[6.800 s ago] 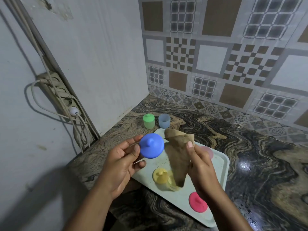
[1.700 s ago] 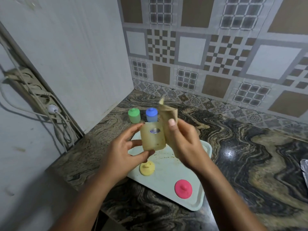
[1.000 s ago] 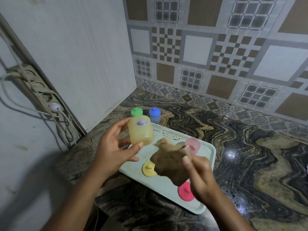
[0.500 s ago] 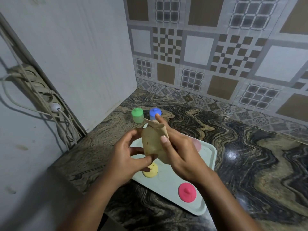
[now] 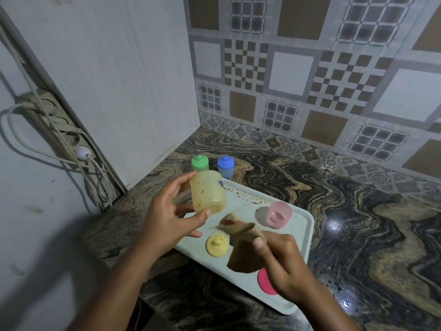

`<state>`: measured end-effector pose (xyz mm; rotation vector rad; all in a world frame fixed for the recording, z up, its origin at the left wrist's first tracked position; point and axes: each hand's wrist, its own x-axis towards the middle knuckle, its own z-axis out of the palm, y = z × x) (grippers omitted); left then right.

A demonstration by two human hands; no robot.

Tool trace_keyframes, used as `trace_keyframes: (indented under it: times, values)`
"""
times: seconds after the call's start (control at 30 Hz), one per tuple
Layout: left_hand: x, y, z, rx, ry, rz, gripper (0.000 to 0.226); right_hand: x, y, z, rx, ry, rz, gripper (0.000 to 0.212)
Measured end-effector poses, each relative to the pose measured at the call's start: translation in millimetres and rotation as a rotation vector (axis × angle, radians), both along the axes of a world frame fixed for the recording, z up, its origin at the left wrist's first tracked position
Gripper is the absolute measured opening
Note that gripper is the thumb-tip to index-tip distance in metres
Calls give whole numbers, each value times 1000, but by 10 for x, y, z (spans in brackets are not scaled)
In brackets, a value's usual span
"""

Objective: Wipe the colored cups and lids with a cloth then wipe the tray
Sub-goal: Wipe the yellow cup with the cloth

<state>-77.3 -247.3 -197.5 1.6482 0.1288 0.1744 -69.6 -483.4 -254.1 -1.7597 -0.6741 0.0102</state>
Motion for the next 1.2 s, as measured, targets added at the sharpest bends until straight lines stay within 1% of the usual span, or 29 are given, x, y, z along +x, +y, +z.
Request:
trace_keyframes:
  times: [0.13, 0.2, 0.27, 0.33, 0.37, 0.43, 0.47, 0.53, 0.6, 0.73, 0.83, 0.93, 1.0, 1.07, 1.13, 1.2]
  values:
    - [-62, -27, 3, 4, -9, -42, 86, 126, 34, 191, 333, 145, -244, 46]
    - [-92, -79, -18, 27, -2, -56, 89, 223, 72, 350, 389, 151, -280, 44]
    - [-110, -124, -52, 58, -3, -42, 87, 300, 125, 448, 349, 140, -225, 43]
    - [-120, -158, -78, 129, -13, -39, 83, 345, 193, 523, 232, 118, -168, 46]
    - [-120, -169, -84, 169, -18, -44, 82, 360, 233, 555, 164, 85, -143, 45]
    - [-115, -182, -73, 231, -30, -42, 78, 365, 293, 567, 16, -3, -79, 31]
    - [-110, -182, -58, 249, -43, -29, 76, 362, 318, 555, -60, -46, -44, 30]
    - [-99, -170, -24, 272, -64, -4, 72, 345, 332, 495, -151, -123, 19, 39]
    - [-95, -151, -12, 286, -82, -8, 71, 312, 323, 441, -144, -181, 52, 41]
    - [-79, -132, -56, 307, -105, -12, 71, 255, 263, 402, -84, -227, 111, 39]
    - [-22, -58, -125, 296, -133, 45, 76, 171, 224, 360, -55, -268, 134, 35]
    - [28, 22, -149, 312, -129, 67, 86, 90, 147, 230, -51, -220, 161, 38]
    - [46, 50, -122, 336, -142, 85, 86, 51, 96, 135, -89, -193, 164, 44]
    - [62, 64, -81, 362, -149, 86, 81, 18, 50, 38, -90, -131, 130, 45]
    - [66, 66, -54, 343, -136, 60, 78, 2, 3, 1, -5, 2, 42, 47]
    - [51, 63, -59, 260, -94, 26, 77, 21, -5, 31, 190, 146, -52, 48]
